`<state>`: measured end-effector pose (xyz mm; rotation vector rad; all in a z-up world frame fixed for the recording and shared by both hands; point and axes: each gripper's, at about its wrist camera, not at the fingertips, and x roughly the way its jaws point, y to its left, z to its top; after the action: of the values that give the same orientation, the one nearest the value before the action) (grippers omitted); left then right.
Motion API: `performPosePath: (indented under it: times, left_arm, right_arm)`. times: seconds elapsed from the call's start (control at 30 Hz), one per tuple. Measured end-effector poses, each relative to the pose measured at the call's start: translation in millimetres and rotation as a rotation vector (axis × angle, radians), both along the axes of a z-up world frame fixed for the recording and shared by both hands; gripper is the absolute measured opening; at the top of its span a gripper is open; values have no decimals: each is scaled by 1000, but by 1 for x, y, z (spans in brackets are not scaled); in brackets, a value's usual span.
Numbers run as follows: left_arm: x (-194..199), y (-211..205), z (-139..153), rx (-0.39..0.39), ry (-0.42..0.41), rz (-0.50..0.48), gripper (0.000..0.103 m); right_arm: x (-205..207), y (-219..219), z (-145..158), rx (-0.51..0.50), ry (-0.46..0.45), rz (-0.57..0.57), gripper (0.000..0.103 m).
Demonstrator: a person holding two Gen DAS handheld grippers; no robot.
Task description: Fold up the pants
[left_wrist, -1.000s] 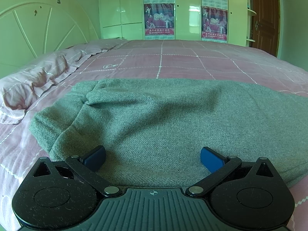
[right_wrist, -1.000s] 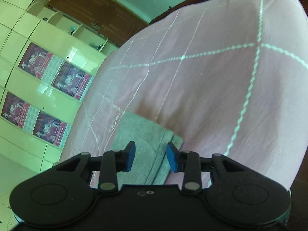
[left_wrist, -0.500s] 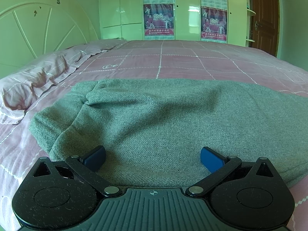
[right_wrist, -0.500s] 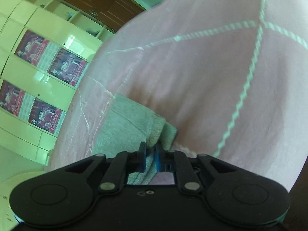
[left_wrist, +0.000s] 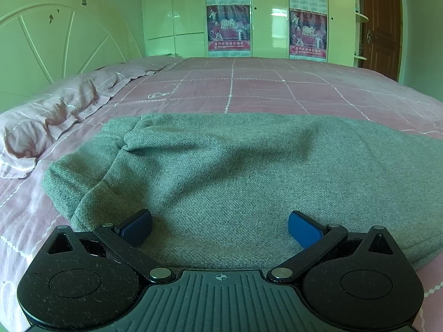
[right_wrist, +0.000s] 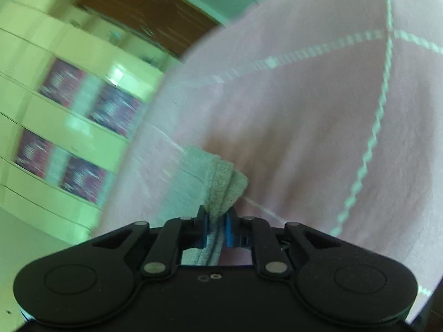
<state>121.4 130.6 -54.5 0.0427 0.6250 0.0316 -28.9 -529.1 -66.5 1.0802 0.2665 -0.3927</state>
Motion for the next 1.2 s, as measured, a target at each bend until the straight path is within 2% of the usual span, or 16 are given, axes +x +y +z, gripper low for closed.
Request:
performPosePath:
  times: [0.1,0.17,0.27,0.33,0.4,0.47,0.57,0.63,0.67,0.73,0.8,0.83,0.9,1.03,1.13,1.2]
  left_arm:
    - [1,0,0,0,1,0,103]
    - [1,1,0,-1,3,-2,103]
    - [3,-5,8,17,28,11,103]
    - [3,-19,20,0,7,4,103]
    - [2,-46,31,-27,-53,-63,103]
    - [10,-84,34,17,-74,-162,103]
    - [39,-138,30,83,-29,-296,103]
    - [61,-153,32,94,-24,-303,103]
    - [71,-152,31,93,-16,-287,103]
    - [99,-137,23,55,98,-217,103]
    - [113,-101,16,-77,180,-168,103]
    - [114,-86,17,-105,178,-155,103]
    - [111,-61,20,-44,180,-79,103]
    - [101,-8,23,-41,195,10,103]
    - [90,4,22,-16,193,-6,103]
    - [88,-5,28,13,183,-2,103]
  right_arm:
    - [3,4,-12,-15,99,-11,4]
    - [-2,-4,-31,70,51,-17,4]
    - [-3,-3,-27,43,57,11,4]
    - [-3,-6,-28,50,57,27,4]
    - [-4,-7,-29,64,45,29,5]
    - [-5,-7,-30,65,39,29,5]
    - [-4,-6,-32,70,32,32,5]
    - [-5,-10,-34,75,25,40,5]
    - [-6,-10,-34,77,21,42,4]
    - [-6,-10,-34,78,19,47,4]
    - [-7,-12,-35,82,15,49,4]
    - [-7,-12,-34,79,17,51,4]
    - [-7,-14,-35,77,17,54,4]
    - [-5,-13,-34,72,20,56,4]
    - [-5,-14,-33,71,23,55,4]
    - [-3,-12,-32,70,30,52,4]
